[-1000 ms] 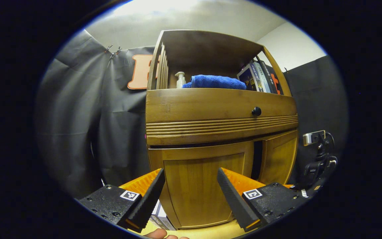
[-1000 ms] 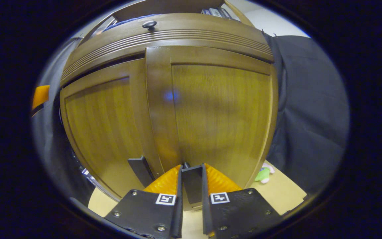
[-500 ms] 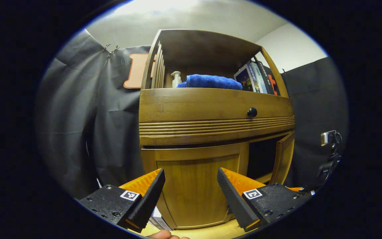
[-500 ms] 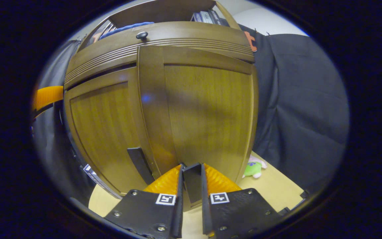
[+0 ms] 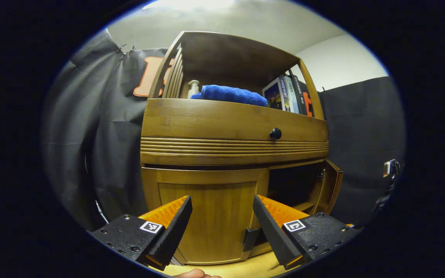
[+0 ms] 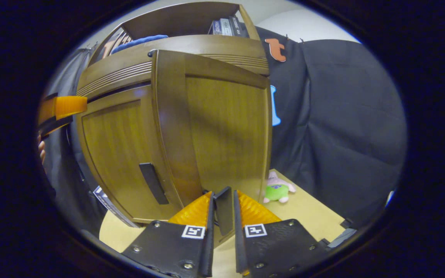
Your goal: Open the right door of the double-door shoe cabinet with the right hand, and open the left door with the left hand.
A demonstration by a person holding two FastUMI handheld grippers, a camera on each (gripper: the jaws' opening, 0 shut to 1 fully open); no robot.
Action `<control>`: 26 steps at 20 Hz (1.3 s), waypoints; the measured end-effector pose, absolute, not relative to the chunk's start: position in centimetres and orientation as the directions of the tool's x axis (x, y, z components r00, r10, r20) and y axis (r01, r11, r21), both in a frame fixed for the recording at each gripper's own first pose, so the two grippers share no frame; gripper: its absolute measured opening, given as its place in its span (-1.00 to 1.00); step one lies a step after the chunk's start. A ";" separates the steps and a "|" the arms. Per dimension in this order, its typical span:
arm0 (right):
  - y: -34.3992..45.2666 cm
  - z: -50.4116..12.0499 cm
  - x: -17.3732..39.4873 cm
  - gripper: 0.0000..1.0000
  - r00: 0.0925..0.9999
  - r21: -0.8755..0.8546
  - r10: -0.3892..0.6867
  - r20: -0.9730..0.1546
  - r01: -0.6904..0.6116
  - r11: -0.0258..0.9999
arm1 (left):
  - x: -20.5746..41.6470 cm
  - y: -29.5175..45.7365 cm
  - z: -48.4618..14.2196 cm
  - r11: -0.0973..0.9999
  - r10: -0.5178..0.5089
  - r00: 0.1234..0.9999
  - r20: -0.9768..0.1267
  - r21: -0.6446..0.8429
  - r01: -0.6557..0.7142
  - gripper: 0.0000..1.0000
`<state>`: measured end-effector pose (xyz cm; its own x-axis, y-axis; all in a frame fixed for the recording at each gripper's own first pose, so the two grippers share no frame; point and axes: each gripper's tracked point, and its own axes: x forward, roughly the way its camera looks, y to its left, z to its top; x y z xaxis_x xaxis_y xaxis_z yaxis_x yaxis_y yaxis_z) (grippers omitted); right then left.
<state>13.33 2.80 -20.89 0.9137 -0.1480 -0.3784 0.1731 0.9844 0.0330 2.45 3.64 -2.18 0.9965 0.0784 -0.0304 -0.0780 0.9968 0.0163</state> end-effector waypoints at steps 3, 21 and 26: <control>2.5 -21.0 13.5 -0.54 0.909 0.051 -0.186 -0.374 0.220 0.974 | 2.5 2.7 -2.7 0.998 0.054 0.998 -0.041 0.014 -0.053 0.96; -1.0 -20.9 12.0 -0.55 0.864 0.029 -0.314 -0.393 0.353 0.935 | 2.9 0.4 -4.1 0.999 0.013 0.995 -0.095 0.047 -0.009 0.96; -3.5 -21.0 11.3 -0.54 0.841 -0.005 -0.380 -0.385 0.410 0.912 | 2.5 -0.6 -3.7 0.999 0.015 0.996 -0.086 0.031 -0.013 0.96</control>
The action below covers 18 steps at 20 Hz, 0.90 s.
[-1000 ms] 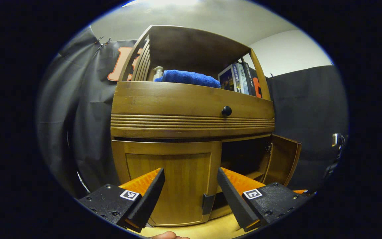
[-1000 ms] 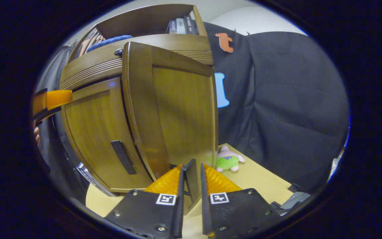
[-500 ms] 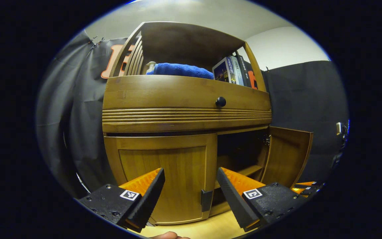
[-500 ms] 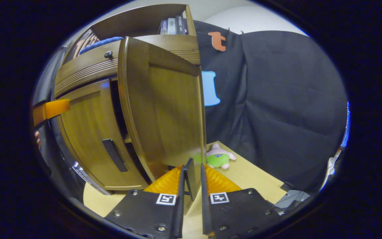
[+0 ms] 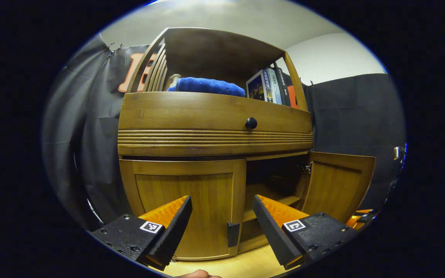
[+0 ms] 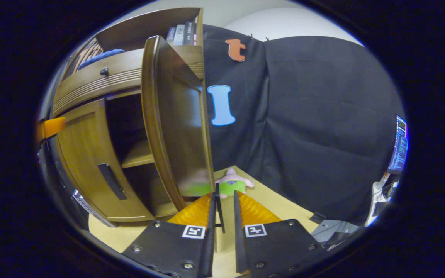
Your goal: Open the right door of the double-door shoe cabinet with the right hand, and open the left door with the left hand.
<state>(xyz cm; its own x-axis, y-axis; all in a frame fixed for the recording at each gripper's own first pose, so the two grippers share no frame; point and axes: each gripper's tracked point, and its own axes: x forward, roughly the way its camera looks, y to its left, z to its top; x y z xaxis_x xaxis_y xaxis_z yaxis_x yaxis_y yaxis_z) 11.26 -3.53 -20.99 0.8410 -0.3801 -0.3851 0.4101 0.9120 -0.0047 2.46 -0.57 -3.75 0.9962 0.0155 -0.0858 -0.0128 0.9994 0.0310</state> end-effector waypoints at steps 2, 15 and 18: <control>-4.0 -20.8 11.2 -0.56 0.841 0.007 -0.384 -0.381 0.418 0.908 | 2.3 -0.8 -3.5 0.999 0.021 0.997 -0.077 0.036 -0.018 0.96; -8.3 -20.4 10.3 -0.77 0.805 -0.047 -0.464 -0.369 0.483 0.875 | 3.4 -1.2 -4.6 0.996 0.087 0.993 -0.082 0.027 -0.085 0.96; -8.3 -20.1 10.2 -0.78 0.809 -0.039 -0.458 -0.368 0.479 0.877 | 3.9 -1.0 -5.8 0.994 0.110 0.989 -0.103 0.028 -0.108 0.97</control>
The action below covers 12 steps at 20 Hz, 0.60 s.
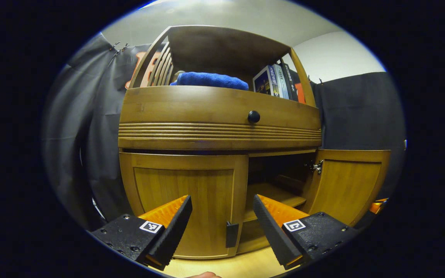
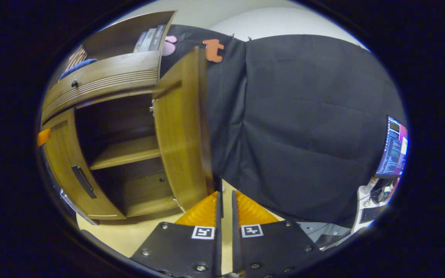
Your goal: Open the right door of the double-door shoe cabinet with the right hand, and open the left door with the left hand.
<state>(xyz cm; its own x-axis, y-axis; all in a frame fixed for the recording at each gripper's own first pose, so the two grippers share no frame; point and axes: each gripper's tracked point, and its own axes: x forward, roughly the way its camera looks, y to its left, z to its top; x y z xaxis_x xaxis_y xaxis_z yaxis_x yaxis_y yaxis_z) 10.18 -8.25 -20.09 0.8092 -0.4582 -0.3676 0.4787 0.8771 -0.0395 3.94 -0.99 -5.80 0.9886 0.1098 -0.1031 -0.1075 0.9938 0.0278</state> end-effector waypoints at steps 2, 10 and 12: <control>-8.3 -19.6 10.2 -0.77 0.817 -0.039 -0.459 -0.350 0.476 0.878 | 4.2 -0.8 -6.5 0.992 0.129 0.986 -0.107 0.022 -0.128 0.96; -8.9 -16.5 10.8 -0.78 0.863 -0.014 -0.450 -0.228 0.460 0.888 | 5.7 -1.2 -10.6 0.985 0.173 0.971 -0.165 0.026 -0.171 0.96; -9.1 -15.4 11.3 -0.77 0.868 0.003 -0.459 -0.187 0.468 0.884 | 6.2 -1.5 -12.1 0.984 0.177 0.967 -0.182 0.030 -0.175 0.97</control>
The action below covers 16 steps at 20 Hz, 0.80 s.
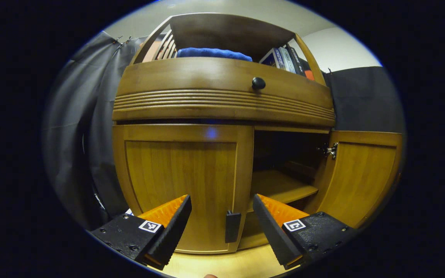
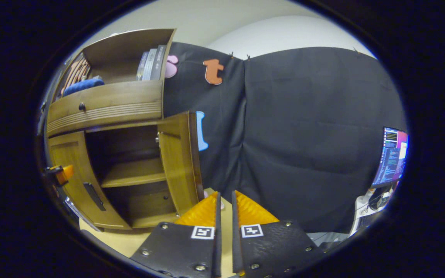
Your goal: Open the right door of the double-door shoe cabinet with the right hand, and open the left door with the left hand.
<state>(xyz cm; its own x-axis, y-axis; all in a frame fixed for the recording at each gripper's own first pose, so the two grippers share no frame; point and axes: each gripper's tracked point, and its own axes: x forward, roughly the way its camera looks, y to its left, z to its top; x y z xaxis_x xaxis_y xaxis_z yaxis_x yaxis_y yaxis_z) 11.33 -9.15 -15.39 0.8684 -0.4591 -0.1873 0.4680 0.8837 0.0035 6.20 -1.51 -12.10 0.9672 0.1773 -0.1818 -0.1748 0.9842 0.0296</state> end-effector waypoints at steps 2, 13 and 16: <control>-9.8 -14.2 10.7 -0.58 0.862 0.010 -0.486 -0.148 0.492 0.870 | 6.8 -2.0 -13.6 0.984 0.178 0.962 -0.209 0.034 -0.175 0.96; -14.9 -11.6 5.8 -0.34 0.773 -0.014 -0.625 -0.112 0.627 0.779 | 10.9 -2.5 -19.9 0.975 0.223 0.926 -0.305 0.058 -0.216 0.32; -15.8 -11.5 5.4 -0.35 0.754 -0.005 -0.646 -0.117 0.651 0.759 | 11.6 -2.1 -20.9 0.971 0.236 0.917 -0.322 0.051 -0.232 0.24</control>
<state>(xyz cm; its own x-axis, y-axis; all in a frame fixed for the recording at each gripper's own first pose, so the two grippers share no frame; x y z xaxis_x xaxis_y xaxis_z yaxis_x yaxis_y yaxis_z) 5.41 -15.80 -11.54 0.7539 -0.6465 -0.1170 0.6505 0.7595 -0.0048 11.56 -2.13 -20.92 0.9168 0.2358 -0.3225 -0.2318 0.9714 0.0513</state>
